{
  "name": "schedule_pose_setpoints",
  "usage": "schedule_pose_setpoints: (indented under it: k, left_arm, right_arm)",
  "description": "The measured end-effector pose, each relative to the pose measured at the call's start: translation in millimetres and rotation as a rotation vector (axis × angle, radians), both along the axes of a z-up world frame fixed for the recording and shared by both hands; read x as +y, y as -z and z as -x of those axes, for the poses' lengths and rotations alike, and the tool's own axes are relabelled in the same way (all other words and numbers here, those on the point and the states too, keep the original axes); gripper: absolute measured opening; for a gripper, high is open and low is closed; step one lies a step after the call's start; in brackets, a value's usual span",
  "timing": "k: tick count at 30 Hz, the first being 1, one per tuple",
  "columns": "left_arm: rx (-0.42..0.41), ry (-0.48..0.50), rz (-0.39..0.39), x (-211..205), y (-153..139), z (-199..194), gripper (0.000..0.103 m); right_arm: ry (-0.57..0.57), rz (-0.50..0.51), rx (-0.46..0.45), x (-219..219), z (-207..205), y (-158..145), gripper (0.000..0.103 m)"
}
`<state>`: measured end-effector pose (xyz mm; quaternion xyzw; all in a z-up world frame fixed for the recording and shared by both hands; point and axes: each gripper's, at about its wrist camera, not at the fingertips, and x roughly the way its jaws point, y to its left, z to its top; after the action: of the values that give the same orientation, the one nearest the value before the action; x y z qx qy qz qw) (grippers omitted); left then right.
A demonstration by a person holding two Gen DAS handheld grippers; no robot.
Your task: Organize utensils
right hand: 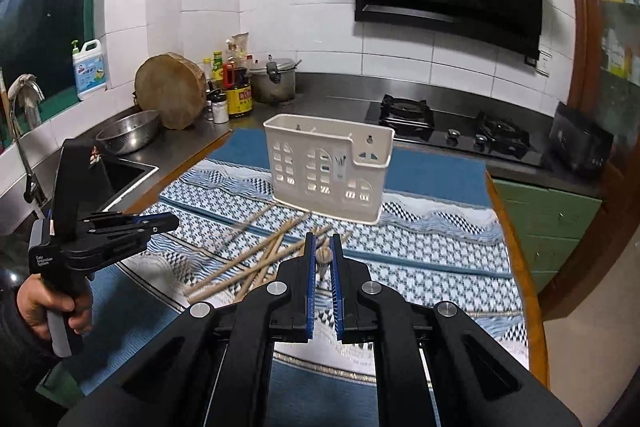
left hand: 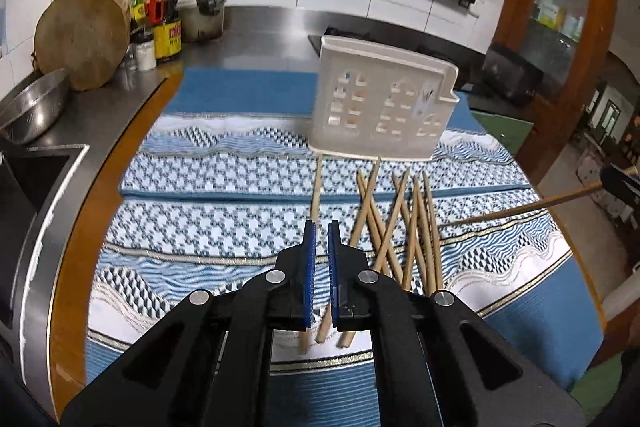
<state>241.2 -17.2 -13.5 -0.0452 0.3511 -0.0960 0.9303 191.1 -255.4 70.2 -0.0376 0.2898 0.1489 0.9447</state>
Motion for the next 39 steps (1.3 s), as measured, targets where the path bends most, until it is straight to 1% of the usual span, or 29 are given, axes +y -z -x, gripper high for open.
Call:
schedule_pose_setpoints:
  k: [3,5,7,9,10,12,13,15,16,17,18,20,22,24,25,26,27,32,33,34,35,37,39]
  left_arm:
    - [-0.031,0.016,-0.01,1.5,-7.5,0.2,0.005]
    - [-0.032,0.028,-0.015,1.5,-8.9,0.9,0.005]
    - [0.003,0.04,0.018,5.9,-5.5,-2.3,0.005]
    - [0.03,0.042,0.004,6.7,2.0,-2.5,0.005]
    - [0.049,0.039,-0.004,7.3,7.9,-1.9,0.008]
    - [0.091,0.044,-0.003,7.8,20.0,-2.1,0.008]
    - [0.106,0.047,-0.01,7.2,26.5,-1.8,0.01]
    - [0.134,0.035,-0.035,6.9,38.6,-1.3,0.026]
    - [0.135,0.022,-0.048,7.7,44.0,0.3,0.042]
    - [0.133,0.012,-0.06,8.4,46.7,1.6,0.046]
    - [0.135,0.005,-0.07,9.2,51.1,2.5,0.046]
    - [0.144,0.008,-0.06,10.6,56.9,1.9,0.046]
    - [0.155,-0.002,-0.075,10.9,64.4,-0.1,0.045]
    - [0.172,-0.008,-0.069,13.4,71.2,-2.3,0.033]
    - [0.187,-0.007,-0.066,13.6,74.1,-4.0,0.024]
    - [0.2,-0.006,-0.064,14.6,78.4,-5.1,0.017]
    - [0.204,-0.005,-0.067,14.4,80.6,-5.1,0.015]
    - [0.211,-0.002,-0.101,10.4,84.6,-5.7,0.015]
    - [0.214,-0.008,-0.106,10.0,84.1,-6.2,0.013]
    - [0.218,-0.01,-0.102,9.9,82.8,-6.6,0.007]
    - [0.219,-0.012,-0.097,9.5,80.7,-6.5,0.006]
    - [0.192,-0.008,-0.093,9.1,68.7,-2.3,0.006]
    - [0.144,-0.001,-0.089,8.0,50.6,2.6,0.006]
  right_arm:
    - [-0.019,0.0,0.004,0.7,-8.9,-10.2,0.007]
    - [-0.021,0.002,0.007,0.9,-13.7,-13.7,0.007]
    - [-0.024,0.007,0.011,1.9,-17.1,-16.3,0.007]
    - [-0.028,0.009,0.013,3.8,-18.6,-16.4,0.007]
    - [-0.029,0.01,0.013,4.7,-18.8,-15.6,0.007]
    - [-0.034,0.007,0.015,6.5,-19.3,-13.9,0.007]
    - [-0.035,0.008,0.016,7.9,-19.4,-12.6,0.007]
    - [-0.038,0.013,0.013,11.0,-19.8,-11.2,0.007]
    - [-0.041,0.018,0.009,12.9,-19.0,-11.6,0.007]
    - [-0.044,0.021,0.008,14.1,-18.8,-11.7,0.007]
    - [-0.049,0.022,0.007,15.3,-18.4,-12.0,0.007]
    - [-0.053,0.03,0.004,16.2,-18.0,-11.7,0.007]
    - [-0.053,0.027,0.005,16.8,-18.4,-11.6,0.007]
    - [-0.052,0.028,0.005,17.7,-18.3,-11.7,0.007]
    - [-0.052,0.029,0.005,18.3,-18.2,-11.7,0.007]
    - [-0.052,0.029,0.004,17.9,-18.3,-11.5,0.007]
    - [-0.053,0.031,0.004,18.9,-18.4,-11.4,0.007]
    - [-0.055,0.035,0.005,19.2,-19.0,-11.2,0.007]
    - [-0.056,0.037,0.005,19.2,-19.1,-11.4,0.007]
    - [-0.058,0.041,0.006,19.6,-19.3,-12.0,0.007]
    - [-0.06,0.041,0.008,19.0,-19.9,-12.8,0.007]
    - [-0.064,0.039,0.013,17.9,-21.9,-14.7,0.007]
    - [-0.064,0.04,0.015,16.5,-25.0,-18.4,0.007]
